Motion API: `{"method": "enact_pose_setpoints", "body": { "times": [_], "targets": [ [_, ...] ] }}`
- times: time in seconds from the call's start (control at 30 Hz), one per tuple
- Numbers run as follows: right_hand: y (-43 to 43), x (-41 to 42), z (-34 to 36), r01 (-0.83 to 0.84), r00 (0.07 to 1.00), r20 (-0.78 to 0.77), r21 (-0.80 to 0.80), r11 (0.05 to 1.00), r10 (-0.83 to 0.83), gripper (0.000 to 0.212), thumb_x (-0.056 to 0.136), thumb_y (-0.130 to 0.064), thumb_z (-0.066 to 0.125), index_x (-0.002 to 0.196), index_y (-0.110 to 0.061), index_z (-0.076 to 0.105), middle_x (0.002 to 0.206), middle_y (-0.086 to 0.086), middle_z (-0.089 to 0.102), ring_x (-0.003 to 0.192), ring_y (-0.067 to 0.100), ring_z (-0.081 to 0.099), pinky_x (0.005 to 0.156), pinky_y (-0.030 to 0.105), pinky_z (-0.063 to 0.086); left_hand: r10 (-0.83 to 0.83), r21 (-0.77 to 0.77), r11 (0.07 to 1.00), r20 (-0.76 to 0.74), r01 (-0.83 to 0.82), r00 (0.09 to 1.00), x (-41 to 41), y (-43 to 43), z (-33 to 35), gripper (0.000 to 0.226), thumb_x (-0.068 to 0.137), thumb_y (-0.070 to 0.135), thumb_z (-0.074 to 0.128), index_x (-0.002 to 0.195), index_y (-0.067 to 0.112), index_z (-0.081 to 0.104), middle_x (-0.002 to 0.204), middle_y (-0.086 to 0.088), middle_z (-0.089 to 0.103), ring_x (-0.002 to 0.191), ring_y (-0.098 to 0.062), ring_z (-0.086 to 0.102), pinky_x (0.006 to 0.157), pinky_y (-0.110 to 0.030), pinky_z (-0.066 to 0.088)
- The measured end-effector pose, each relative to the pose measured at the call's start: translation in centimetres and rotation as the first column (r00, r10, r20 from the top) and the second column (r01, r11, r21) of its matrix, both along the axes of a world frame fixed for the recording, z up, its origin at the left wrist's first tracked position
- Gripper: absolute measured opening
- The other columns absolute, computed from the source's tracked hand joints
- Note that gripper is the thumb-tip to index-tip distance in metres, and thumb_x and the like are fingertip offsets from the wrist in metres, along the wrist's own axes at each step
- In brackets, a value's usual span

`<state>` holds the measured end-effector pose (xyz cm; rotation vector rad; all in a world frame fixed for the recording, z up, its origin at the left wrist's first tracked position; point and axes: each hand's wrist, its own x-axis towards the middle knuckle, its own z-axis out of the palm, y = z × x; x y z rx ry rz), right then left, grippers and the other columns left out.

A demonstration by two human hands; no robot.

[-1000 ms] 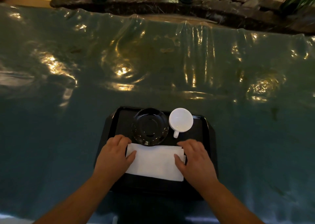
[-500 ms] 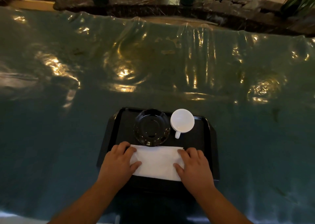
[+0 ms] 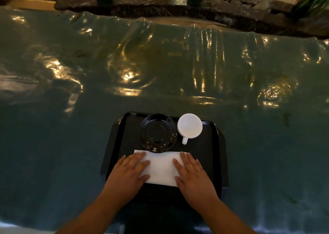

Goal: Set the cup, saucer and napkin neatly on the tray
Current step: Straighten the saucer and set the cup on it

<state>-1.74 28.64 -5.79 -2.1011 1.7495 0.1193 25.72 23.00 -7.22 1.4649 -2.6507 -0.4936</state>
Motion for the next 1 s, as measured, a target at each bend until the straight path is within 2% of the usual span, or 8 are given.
{"method": "enact_pose_setpoints", "body": {
  "times": [0.07, 0.17, 0.27, 0.43, 0.53, 0.63, 0.83, 1.0],
  "targets": [
    [-0.5, 0.0, -0.2, -0.005, 1.0, 0.02, 0.019, 1.0, 0.004, 0.065, 0.102, -0.049, 0.018, 0.164, -0.026, 0.018, 0.172, 0.008, 0.002, 0.155, 0.026, -0.009, 0.124, 0.048, -0.004, 0.014, 0.008, 1.0, 0.016, -0.014, 1.0, 0.0, -0.2, 0.3, 0.048, 0.092, 0.054, 0.047, 0.13, 0.031, 0.064, 0.151, 0.002, 0.051, 0.134, -0.022, 0.051, 0.112, -0.052, 0.038],
    [-1.5, 0.1, -0.2, -0.012, 1.0, 0.018, 0.022, 1.0, 0.011, 0.063, 0.106, -0.047, 0.025, 0.164, -0.029, 0.01, 0.173, 0.005, -0.006, 0.156, 0.024, -0.014, 0.122, 0.043, -0.012, 0.045, 0.018, 0.999, 0.028, -0.045, 0.999, 0.0, -0.9, 0.8, 0.045, 0.092, 0.053, 0.053, 0.131, 0.031, 0.064, 0.151, 0.003, 0.051, 0.135, -0.021, 0.05, 0.113, -0.052, 0.037],
    [-2.2, 0.1, -0.2, -0.023, 1.0, 0.018, 0.025, 0.999, 0.022, 0.063, 0.107, -0.046, 0.031, 0.164, -0.031, 0.008, 0.173, 0.003, -0.007, 0.156, 0.023, -0.012, 0.122, 0.043, -0.01, 0.057, 0.043, 0.997, 0.037, -0.059, 0.998, 0.0, -1.6, 1.1, 0.044, 0.09, 0.047, 0.069, 0.13, 0.03, 0.064, 0.15, 0.0, 0.052, 0.134, -0.023, 0.051, 0.112, -0.054, 0.037],
    [-3.0, 0.3, 0.0, -0.031, 0.999, 0.017, 0.001, 1.0, 0.031, 0.062, 0.107, -0.044, 0.037, 0.163, -0.03, 0.015, 0.173, 0.005, 0.002, 0.158, 0.024, -0.003, 0.123, 0.043, -0.007, 0.075, 0.073, 0.994, 0.044, -0.078, 0.996, -0.2, -2.4, 1.6, 0.044, 0.086, 0.046, 0.074, 0.126, 0.029, 0.066, 0.145, -0.001, 0.056, 0.128, -0.025, 0.055, 0.11, -0.053, 0.042],
    [-3.0, 0.1, 0.0, -0.035, 0.999, 0.025, -0.003, 0.999, 0.035, 0.062, 0.106, -0.045, 0.037, 0.163, -0.032, 0.016, 0.173, 0.004, 0.004, 0.158, 0.023, -0.002, 0.123, 0.042, -0.006, 0.067, 0.061, 0.996, 0.036, -0.069, 0.997, -0.2, -2.6, 1.8, 0.044, 0.087, 0.05, 0.069, 0.126, 0.029, 0.066, 0.144, -0.002, 0.056, 0.127, -0.026, 0.055, 0.109, -0.051, 0.043],
    [-3.1, -0.1, -0.1, -0.031, 0.999, 0.03, 0.003, 1.0, 0.031, 0.062, 0.105, -0.047, 0.037, 0.162, -0.033, 0.016, 0.173, 0.002, 0.005, 0.158, 0.022, -0.001, 0.124, 0.044, -0.002, 0.058, 0.042, 0.997, 0.041, -0.06, 0.997, 0.1, -2.8, 2.0, 0.053, 0.089, 0.061, 0.052, 0.128, 0.027, 0.064, 0.143, -0.002, 0.056, 0.127, -0.025, 0.055, 0.108, -0.046, 0.043],
    [-2.9, -0.8, -0.6, -0.063, 0.998, -0.017, 0.004, 0.998, 0.063, 0.062, 0.105, -0.051, 0.033, 0.162, -0.033, 0.015, 0.173, 0.002, 0.006, 0.158, 0.021, -0.001, 0.125, 0.048, 0.001, 0.115, 0.064, 0.991, 0.079, -0.12, 0.99, 0.4, -3.0, 1.6, 0.073, 0.085, 0.065, 0.064, 0.143, 0.022, 0.054, 0.149, -0.002, 0.051, 0.134, -0.024, 0.048, 0.11, -0.047, 0.042],
    [-2.7, -1.5, -0.7, -0.059, 0.998, -0.03, -0.008, 0.998, 0.059, 0.061, 0.104, -0.052, 0.03, 0.161, -0.033, 0.02, 0.172, 0.002, 0.013, 0.157, 0.022, 0.009, 0.124, 0.052, 0.009, 0.097, 0.073, 0.991, 0.133, -0.108, 0.986, -0.1, -3.5, 1.9, 0.076, 0.084, 0.073, 0.054, 0.144, 0.028, 0.051, 0.149, 0.002, 0.051, 0.134, -0.021, 0.044, 0.108, -0.045, 0.044]
  ]
}}
